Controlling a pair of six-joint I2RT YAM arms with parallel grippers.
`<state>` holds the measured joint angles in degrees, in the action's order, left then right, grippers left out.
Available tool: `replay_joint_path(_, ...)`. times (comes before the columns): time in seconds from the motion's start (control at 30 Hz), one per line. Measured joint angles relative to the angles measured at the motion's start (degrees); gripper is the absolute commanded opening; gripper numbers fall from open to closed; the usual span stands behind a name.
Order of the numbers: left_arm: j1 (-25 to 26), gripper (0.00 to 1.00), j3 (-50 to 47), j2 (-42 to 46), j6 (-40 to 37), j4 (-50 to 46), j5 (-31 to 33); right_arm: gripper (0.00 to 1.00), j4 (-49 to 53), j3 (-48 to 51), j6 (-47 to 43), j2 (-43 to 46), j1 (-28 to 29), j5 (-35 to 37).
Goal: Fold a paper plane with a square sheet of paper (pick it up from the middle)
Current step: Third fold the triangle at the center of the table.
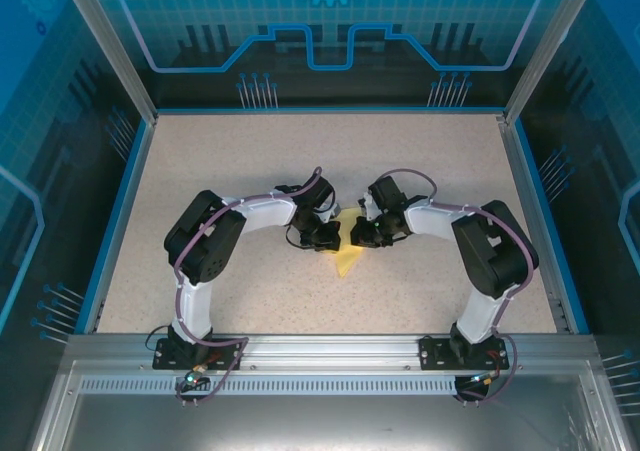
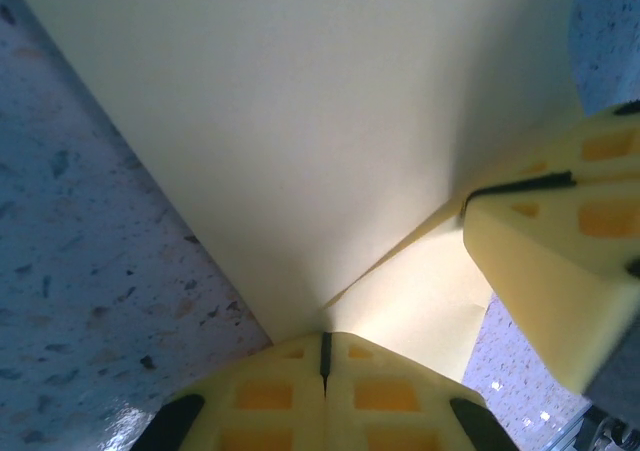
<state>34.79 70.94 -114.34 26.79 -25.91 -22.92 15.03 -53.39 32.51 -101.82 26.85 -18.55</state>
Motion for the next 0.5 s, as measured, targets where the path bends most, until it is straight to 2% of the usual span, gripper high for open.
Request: replay_joint_path(0.5, 0.1, 0.04, 0.2, -0.3, -0.2, 0.4, 0.2, 0.09, -0.3, 1.4, -1.1, 0.5, -1.6, 0.3)
